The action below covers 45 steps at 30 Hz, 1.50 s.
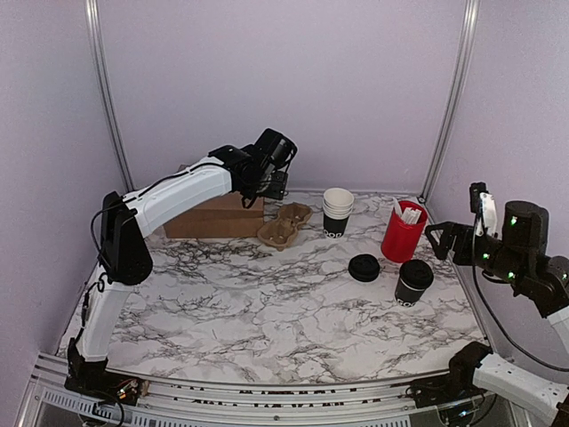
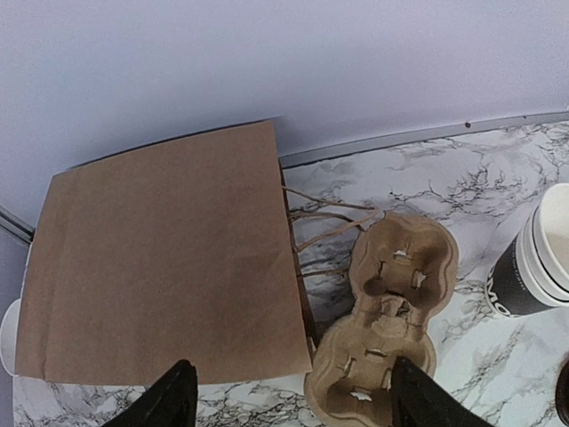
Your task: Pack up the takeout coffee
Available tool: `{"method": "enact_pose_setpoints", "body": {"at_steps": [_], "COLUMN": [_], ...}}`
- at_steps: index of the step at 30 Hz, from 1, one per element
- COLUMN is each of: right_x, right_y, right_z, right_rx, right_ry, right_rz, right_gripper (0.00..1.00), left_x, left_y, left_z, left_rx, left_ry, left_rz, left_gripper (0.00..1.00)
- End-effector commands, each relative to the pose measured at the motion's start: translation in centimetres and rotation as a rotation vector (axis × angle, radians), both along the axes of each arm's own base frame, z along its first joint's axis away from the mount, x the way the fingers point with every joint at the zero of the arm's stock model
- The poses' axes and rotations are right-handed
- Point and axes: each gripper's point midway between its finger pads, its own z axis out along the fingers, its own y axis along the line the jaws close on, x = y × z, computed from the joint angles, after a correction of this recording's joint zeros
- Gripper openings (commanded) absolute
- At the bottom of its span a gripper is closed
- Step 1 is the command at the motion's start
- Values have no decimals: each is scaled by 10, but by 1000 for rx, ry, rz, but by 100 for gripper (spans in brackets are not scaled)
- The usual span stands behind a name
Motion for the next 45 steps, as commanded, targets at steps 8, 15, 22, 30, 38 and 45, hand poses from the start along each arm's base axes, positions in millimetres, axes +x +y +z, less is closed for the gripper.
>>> {"method": "enact_pose_setpoints", "body": {"at_steps": [8,15,22,30,38,45], "right_x": [3,3,5,6,9,11], "right_y": [5,7,6,4,5,12], "right_z": [5,3,1,-1,-5,-8], "right_rx": [6,6,3,0,-11,-16], "right_ry": [-22,-14,-5,2,20,36], "right_rz": [29,33,22,12,12,41], "right_gripper": [100,100,100,100,100,100], "left_x": [24,42,43,48,39,16], "left_y": [17,38,41,43,50,71], "left_z": [-71,-85,-106,-67,11,80], "left_rx": [284,360,424,388,309,236], "left_ry": [23,15,49,-16,-105,-173], "left_rz": [82,124,93,104,106,120], "left_gripper": [77,73,59,14,0,0]}}
